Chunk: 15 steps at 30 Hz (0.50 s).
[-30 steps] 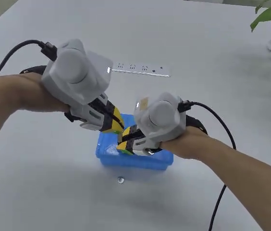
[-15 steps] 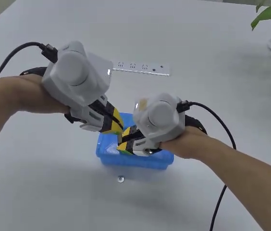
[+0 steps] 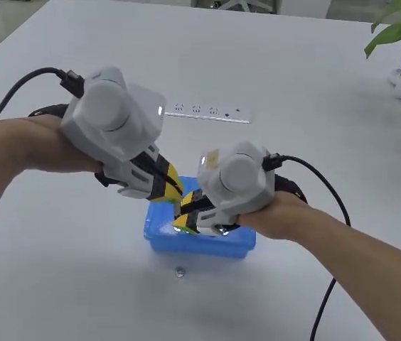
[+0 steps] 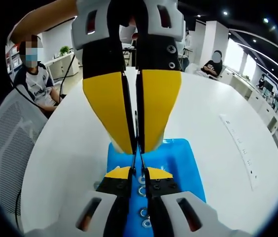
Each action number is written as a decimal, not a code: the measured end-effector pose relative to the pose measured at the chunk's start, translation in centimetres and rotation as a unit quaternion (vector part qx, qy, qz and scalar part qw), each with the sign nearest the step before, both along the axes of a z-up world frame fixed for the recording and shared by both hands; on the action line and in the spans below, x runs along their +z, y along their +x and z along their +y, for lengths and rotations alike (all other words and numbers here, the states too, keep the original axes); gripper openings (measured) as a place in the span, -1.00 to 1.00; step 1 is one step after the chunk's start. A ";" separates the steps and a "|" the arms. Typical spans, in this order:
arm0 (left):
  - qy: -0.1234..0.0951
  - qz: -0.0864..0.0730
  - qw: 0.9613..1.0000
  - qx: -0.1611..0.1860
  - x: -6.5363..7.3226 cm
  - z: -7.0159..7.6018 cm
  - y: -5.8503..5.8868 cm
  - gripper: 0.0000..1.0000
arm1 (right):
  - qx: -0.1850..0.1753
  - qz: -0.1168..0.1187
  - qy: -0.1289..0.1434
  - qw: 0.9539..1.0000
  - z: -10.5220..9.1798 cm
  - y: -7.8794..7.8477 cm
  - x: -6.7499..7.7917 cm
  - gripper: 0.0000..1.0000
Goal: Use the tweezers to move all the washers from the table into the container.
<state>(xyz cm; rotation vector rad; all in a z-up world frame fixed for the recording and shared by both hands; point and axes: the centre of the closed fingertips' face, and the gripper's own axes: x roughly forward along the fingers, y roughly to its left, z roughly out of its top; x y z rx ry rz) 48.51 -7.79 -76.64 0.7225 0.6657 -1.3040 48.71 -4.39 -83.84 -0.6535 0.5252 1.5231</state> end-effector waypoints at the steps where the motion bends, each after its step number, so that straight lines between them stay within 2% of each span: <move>1: 0.000 -0.001 1.000 -0.001 0.1 0.0 -0.1 -0.89 | 0.000 -0.001 0.001 1.000 0.0 -0.1 0.2 -0.76; 15: 0.000 -0.017 1.000 -0.007 2.1 -0.6 -1.7 -0.89 | -0.008 -0.019 0.008 1.000 -0.7 -1.4 2.3 -0.76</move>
